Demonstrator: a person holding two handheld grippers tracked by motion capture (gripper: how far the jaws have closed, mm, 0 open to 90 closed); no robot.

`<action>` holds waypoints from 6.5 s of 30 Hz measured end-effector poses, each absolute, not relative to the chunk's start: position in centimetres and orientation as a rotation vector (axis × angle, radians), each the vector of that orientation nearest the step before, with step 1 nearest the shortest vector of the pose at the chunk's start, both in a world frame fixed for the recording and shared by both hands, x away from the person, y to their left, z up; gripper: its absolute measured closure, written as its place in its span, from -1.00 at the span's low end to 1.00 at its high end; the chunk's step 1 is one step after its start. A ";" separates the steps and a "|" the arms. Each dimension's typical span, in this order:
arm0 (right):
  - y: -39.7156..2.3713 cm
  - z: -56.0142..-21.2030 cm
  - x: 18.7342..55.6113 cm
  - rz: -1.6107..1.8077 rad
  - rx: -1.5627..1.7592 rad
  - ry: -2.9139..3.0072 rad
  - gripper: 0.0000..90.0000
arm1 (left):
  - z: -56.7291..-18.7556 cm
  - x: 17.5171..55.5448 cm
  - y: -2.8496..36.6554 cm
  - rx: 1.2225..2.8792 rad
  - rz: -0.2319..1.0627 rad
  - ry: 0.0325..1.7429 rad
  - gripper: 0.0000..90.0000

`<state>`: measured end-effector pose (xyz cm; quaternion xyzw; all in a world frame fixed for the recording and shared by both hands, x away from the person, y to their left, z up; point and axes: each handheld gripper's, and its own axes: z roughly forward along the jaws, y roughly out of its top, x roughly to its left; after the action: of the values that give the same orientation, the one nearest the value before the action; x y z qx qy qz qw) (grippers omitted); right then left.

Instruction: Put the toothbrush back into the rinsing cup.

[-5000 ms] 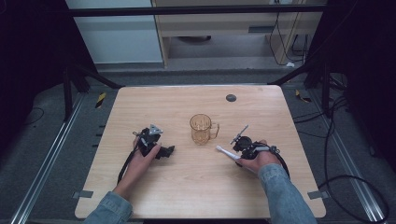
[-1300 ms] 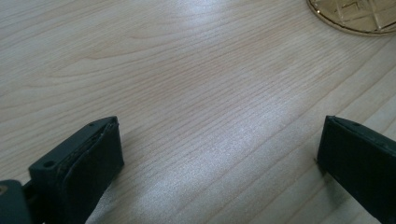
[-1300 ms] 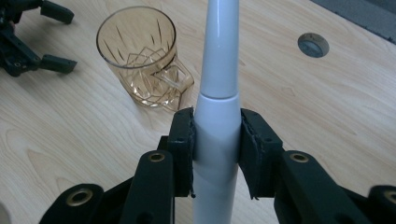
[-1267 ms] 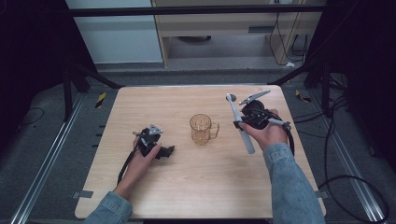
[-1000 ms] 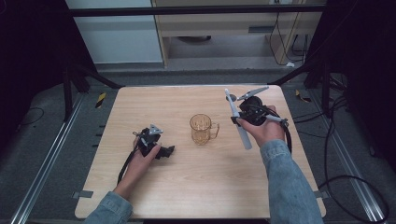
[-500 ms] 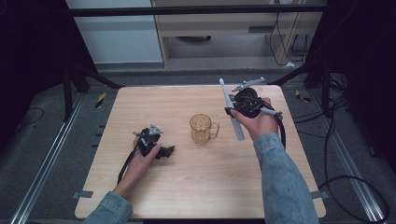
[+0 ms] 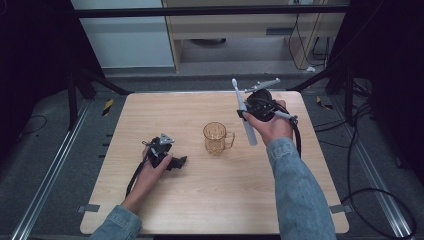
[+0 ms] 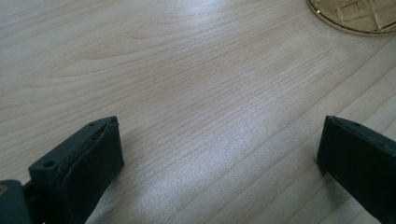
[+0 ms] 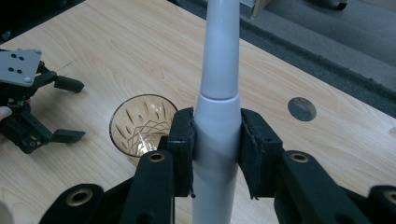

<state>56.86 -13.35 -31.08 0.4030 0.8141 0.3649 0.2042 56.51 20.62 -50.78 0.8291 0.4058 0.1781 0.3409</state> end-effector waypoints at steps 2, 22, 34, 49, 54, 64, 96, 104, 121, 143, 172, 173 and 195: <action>-13.3 -30.9 56.9 1.023 1.129 2.267 0.50 | -50.8 56.5 20.6 2.157 0.463 1.055 -1.00; -11.4 -29.5 58.3 1.079 1.084 2.227 0.50 | -50.8 56.5 20.6 2.158 0.463 1.053 -1.00; -10.9 -28.8 58.9 1.116 1.086 2.180 0.50 | -50.8 56.5 20.6 2.158 0.463 1.052 -1.00; -9.9 -28.9 60.2 1.144 1.099 2.137 0.50 | -50.8 56.5 20.6 2.159 0.462 1.051 -1.00; -9.4 -29.3 60.6 1.146 1.101 2.134 0.50 | -50.8 56.5 20.6 2.160 0.463 1.050 -1.00; -8.6 -29.7 61.3 1.164 1.108 2.124 0.50 | -50.8 56.5 20.6 2.161 0.462 1.048 -1.00; -7.0 -30.6 61.6 1.185 1.092 2.143 0.50 | -50.8 56.5 20.6 2.162 0.463 1.047 -1.00; -6.8 -30.8 61.6 1.184 1.092 2.143 0.50 | -50.8 56.5 20.6 2.161 0.462 1.048 -1.00; -5.7 -31.5 61.4 1.195 1.087 2.161 0.50 | -50.8 56.5 20.6 2.162 0.462 1.047 -1.00; -4.9 -33.5 60.8 1.184 1.082 2.221 0.50 | -50.8 56.5 20.6 2.161 0.462 1.047 -1.00; -4.5 -36.3 61.0 1.092 1.105 2.281 0.50 | -50.8 56.5 20.6 2.159 0.463 1.047 -1.00; -4.5 -36.4 61.1 1.088 1.107 2.282 0.50 | -50.8 56.5 20.6 2.159 0.463 1.047 -1.00; -4.4 -38.4 61.3 1.024 1.134 2.339 0.50 | -50.8 56.5 20.6 2.159 0.463 1.047 -1.00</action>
<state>61.26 -4.42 -38.44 0.3999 0.8246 0.3609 0.1729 56.50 20.61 -50.80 0.8303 0.4025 0.1780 0.3418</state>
